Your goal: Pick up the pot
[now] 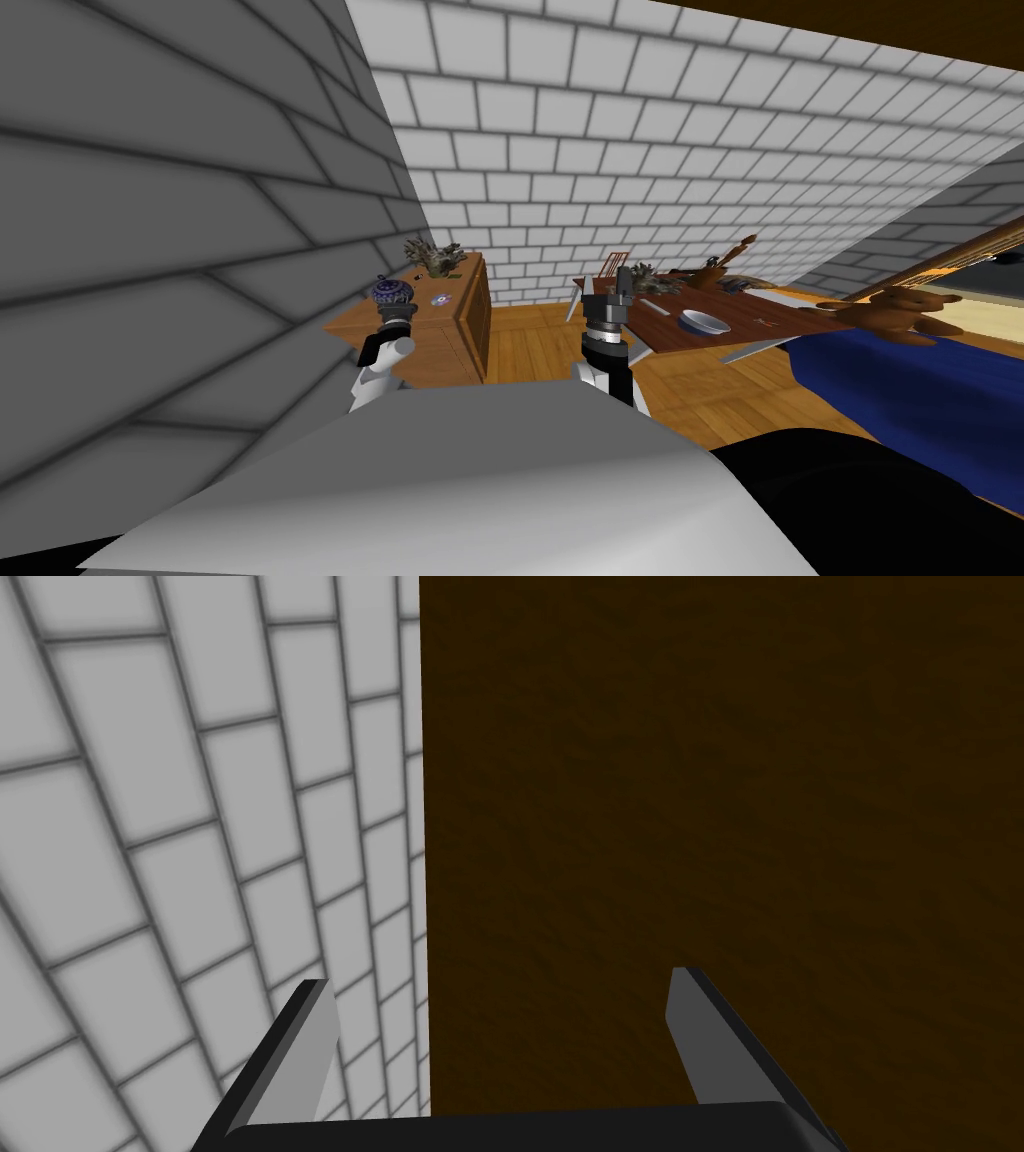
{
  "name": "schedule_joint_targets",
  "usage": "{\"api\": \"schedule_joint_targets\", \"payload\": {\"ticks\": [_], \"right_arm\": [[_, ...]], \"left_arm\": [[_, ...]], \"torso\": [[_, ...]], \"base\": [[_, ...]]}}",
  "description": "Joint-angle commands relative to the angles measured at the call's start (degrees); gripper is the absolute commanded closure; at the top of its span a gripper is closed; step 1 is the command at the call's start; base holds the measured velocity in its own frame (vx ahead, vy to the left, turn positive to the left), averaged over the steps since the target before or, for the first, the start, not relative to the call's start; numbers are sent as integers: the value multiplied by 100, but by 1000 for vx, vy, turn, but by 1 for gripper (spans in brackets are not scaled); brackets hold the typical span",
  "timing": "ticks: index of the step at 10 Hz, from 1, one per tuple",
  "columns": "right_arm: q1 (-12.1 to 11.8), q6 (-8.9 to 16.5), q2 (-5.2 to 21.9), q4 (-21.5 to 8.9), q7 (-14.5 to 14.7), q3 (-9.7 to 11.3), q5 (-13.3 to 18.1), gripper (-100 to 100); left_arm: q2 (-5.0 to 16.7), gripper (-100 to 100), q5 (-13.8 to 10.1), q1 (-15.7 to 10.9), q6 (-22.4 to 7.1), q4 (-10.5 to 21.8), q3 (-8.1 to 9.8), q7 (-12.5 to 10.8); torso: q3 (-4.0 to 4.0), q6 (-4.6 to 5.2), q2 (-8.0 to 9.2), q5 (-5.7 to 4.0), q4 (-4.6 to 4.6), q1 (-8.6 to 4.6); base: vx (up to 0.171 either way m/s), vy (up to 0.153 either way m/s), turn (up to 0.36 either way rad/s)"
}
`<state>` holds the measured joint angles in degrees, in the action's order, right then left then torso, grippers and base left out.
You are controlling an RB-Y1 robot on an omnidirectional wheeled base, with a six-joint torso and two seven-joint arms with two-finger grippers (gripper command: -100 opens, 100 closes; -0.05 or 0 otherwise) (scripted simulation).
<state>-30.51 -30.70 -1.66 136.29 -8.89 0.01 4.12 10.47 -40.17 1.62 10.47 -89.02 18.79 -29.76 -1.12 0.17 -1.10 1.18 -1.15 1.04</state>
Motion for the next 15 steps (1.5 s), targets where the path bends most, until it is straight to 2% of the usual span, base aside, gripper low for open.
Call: {"api": "schedule_joint_targets", "payload": {"ticks": [1, 2, 3, 4, 5, 6, 8, 9, 10, 12, 13, 14, 15], "right_arm": [[0, 0, 0, 0, 0, 0, 0, 0], [0, 0, 0, 0, 0, 0, 0, 0], [-1, 0, 0, 0, 0, 0, 0, 0], [-1, 0, 0, 0, 0, 0, 0, 0], [0, 0, 0, 0, 0, 0, 0, 0], [-1, 0, 0, 0, 0, 0, 0, 0], [0, 0, 0, 0, 0, 0, 0, 0], [0, 0, 0, 0, 0, 0, 0, 0], [-1, 0, 0, 0, 0, 0, 0, 0], [0, 0, 0, 0, 0, 0, 0, 0], [0, 0, 0, 0, 0, 0, 0, 0], [-1, 0, 0, 0, 0, 0, 0, 0], [-1, 0, 0, 0, 0, 0, 0, 0]], "left_arm": [[-24, 100, 7, 13, 18, -216, -9, 7], [-309, 100, -194, 273, -99, -425, -84, 304], [-317, 100, -194, 432, -99, -642, -84, 313], [-317, 100, -194, 470, -99, -856, -84, 313], [-610, 100, -394, 738, -216, -1066, -159, 611], [-610, 100, -394, 894, -216, -1191, -159, 619], [-610, 100, -394, 927, -216, -1517, -159, 619], [-871, 100, -594, 1217, -334, -1687, -233, 884], [-903, 100, -594, 1346, -334, -1833, -233, 925], [-903, 100, -594, 1384, -334, -2181, -233, 925], [-1182, 100, -794, 1681, -451, -2344, -308, 1210], [-1195, 100, -794, 1839, -451, -2500, -308, 1231], [-1195, 100, -794, 1841, -451, -2664, -308, 1231]], "torso": [[0, 0, 0, 0, 0, 0], [7, 2, 8, -6, 7, -9], [-1, -1, -6, -1, 2, -3], [-3, -2, -12, -5, 5, 4], [8, 0, 1, -13, 14, -5], [7, -3, 1, -9, 12, 2], [18, 0, 11, -22, 24, -14], [29, 1, 26, -31, 33, -28], [25, -3, 20, -27, 29, -25], [32, -1, 25, -38, 39, -29], [45, -3, 44, -45, 48, -40], [40, -7, 34, -43, 46, -35], [39, -8, 30, -46, 48, -30]], "base": [[0, 0, 0], [76, 38, 51], [94, 44, 28], [41, 24, 1], [66, 57, 52], [77, 48, 22], [27, 8, 0], [66, 34, 58], [93, 43, 24], [26, 19, -7], [76, 43, 57], [91, 49, 29], [12, 8, 7]]}}
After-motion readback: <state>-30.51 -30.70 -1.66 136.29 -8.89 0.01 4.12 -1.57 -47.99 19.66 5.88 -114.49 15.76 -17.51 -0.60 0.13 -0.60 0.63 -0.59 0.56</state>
